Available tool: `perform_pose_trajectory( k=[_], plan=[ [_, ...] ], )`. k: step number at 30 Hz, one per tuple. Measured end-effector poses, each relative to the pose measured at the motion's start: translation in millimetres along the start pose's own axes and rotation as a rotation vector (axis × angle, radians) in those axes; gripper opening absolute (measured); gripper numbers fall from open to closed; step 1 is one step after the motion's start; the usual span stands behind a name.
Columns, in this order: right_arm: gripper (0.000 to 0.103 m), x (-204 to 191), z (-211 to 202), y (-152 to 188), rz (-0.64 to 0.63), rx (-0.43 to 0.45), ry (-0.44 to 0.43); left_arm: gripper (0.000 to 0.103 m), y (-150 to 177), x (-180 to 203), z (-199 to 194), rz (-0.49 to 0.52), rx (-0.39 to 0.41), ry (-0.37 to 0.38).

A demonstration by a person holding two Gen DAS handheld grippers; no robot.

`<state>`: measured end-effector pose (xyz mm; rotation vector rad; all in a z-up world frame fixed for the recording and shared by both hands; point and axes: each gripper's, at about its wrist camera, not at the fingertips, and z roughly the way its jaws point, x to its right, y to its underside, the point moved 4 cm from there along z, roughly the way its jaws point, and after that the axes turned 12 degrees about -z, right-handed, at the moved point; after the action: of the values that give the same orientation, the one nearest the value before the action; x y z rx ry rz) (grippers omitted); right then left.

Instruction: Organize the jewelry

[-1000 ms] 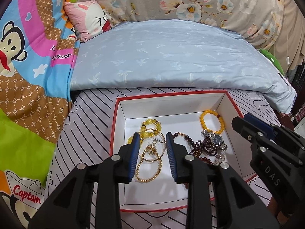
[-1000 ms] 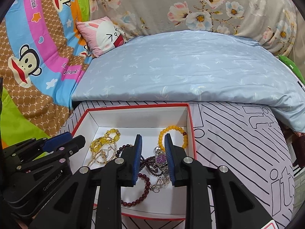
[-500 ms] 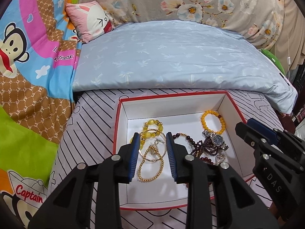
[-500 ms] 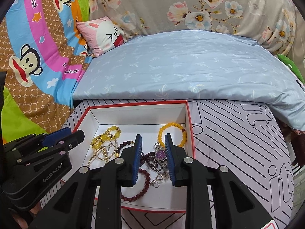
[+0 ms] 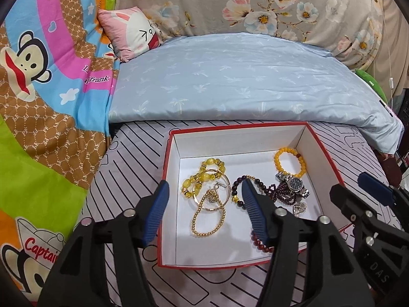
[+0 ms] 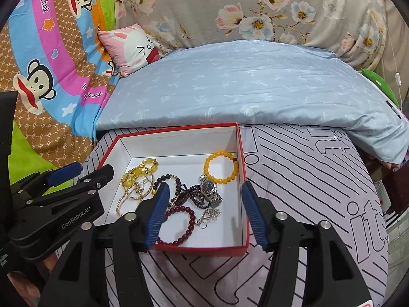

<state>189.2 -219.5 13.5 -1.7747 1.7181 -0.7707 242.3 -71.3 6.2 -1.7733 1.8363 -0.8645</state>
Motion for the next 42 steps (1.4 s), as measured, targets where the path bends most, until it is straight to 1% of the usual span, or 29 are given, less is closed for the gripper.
perform_pose_trajectory(
  k=[2, 4, 7, 12, 14, 19, 25, 42],
  plan=[
    [0.063, -1, -4, 3, 0.002, 0.000, 0.005, 0.060, 3, 0, -3, 0.000, -0.002, -0.003],
    [0.070, -2, -8, 5, 0.003, 0.003, 0.012, 0.063, 5, 0, -5, -0.001, 0.002, -0.010],
    [0.074, -4, -15, 9, -0.009, 0.006, 0.037, 0.070, 9, -1, -11, -0.004, 0.016, -0.024],
    [0.076, -9, -24, 14, -0.012, -0.002, 0.050, 0.081, 13, -1, -20, 0.012, 0.042, -0.060],
    [0.077, -9, -27, 16, -0.003, -0.007, 0.051, 0.083, 15, -3, -22, 0.005, 0.037, -0.061],
    [0.080, -11, -37, 19, 0.010, -0.005, 0.062, 0.085, 19, -6, -27, 0.002, 0.031, -0.076],
    [0.081, -16, -45, 23, -0.019, -0.010, 0.105, 0.085, 26, -8, -31, 0.008, 0.014, -0.087],
    [0.081, -20, -52, 29, 0.004, -0.017, 0.098, 0.085, 36, -15, -38, -0.019, 0.011, -0.092]
  ],
)
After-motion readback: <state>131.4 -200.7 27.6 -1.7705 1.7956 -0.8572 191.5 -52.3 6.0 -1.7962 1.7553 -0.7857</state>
